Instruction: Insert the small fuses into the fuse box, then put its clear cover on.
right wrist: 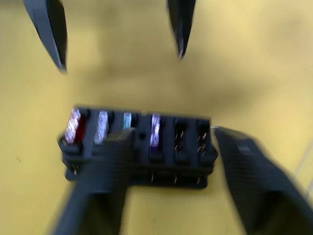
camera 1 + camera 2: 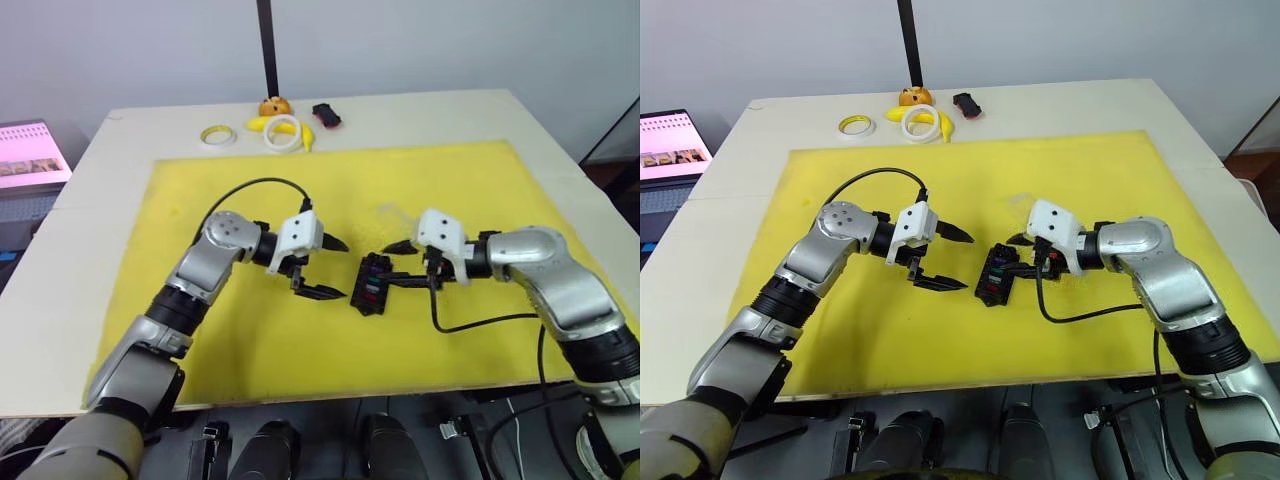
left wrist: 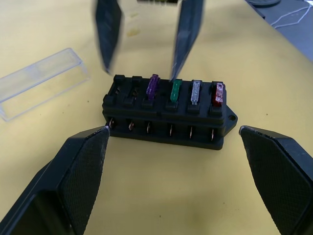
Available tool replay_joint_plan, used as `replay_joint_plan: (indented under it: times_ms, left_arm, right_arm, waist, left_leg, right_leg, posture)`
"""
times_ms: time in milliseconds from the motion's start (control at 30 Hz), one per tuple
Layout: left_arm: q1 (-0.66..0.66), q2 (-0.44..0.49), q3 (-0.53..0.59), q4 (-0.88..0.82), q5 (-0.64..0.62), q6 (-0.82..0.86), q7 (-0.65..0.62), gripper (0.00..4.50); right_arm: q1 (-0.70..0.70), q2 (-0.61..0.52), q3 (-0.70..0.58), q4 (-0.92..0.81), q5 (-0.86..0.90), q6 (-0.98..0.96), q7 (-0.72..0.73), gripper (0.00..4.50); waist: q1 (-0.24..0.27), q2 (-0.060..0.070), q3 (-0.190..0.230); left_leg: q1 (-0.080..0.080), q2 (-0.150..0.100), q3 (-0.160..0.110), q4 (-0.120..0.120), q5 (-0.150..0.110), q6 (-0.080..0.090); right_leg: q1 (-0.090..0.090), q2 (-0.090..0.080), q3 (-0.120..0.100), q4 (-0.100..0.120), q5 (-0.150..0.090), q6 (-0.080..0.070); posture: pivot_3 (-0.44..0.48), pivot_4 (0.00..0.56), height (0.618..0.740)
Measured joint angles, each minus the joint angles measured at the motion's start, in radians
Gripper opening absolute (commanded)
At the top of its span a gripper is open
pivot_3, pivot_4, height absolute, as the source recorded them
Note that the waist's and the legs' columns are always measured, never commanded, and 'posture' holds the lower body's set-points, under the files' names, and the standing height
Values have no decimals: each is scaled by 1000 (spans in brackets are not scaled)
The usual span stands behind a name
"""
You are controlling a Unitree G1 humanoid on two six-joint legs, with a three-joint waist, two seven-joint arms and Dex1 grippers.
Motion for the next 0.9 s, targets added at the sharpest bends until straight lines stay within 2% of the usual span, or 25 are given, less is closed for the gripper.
replay_joint_plan:
  times_ms: [200,300,467,500,900]
  left_arm:
    - [-1,-6,13,0,0,0,0,4500]
    - [-2,-15,13,0,0,1,-1,4500]
    - [-2,-17,14,-1,0,3,-4,4500]
    - [-2,-17,14,-1,0,3,-5,4500]
    - [-5,-22,14,0,0,3,-8,4500]
  right_arm:
    - [28,35,-62,-15,48,18,-40,3456]
    - [65,116,-101,-27,83,40,-108,2584]
    - [156,181,-102,-51,97,50,-179,186]
    - [167,186,-101,-53,97,52,-190,85]
    - [203,156,-48,-97,36,59,-251,85]
  waist:
    - [0,0,0]
    - [-1,0,0]
    - [0,0,0]
    - [0,0,0]
    - [0,0,0]
  left_leg:
    - [0,0,0,0,0,0]
    - [0,0,0,0,0,0]
    - [0,0,0,1,0,0]
    - [0,0,0,1,0,0]
    - [1,0,0,0,0,0]
  right_leg:
    - [0,0,0,0,0,0]
    - [0,0,0,1,0,0]
    - [0,-1,0,1,0,0]
    - [0,0,0,1,0,0]
    - [1,0,0,1,0,0]
  posture:
    - [0,150,740]
    - [0,150,740]
    - [0,150,740]
    - [0,150,740]
    - [0,150,740]
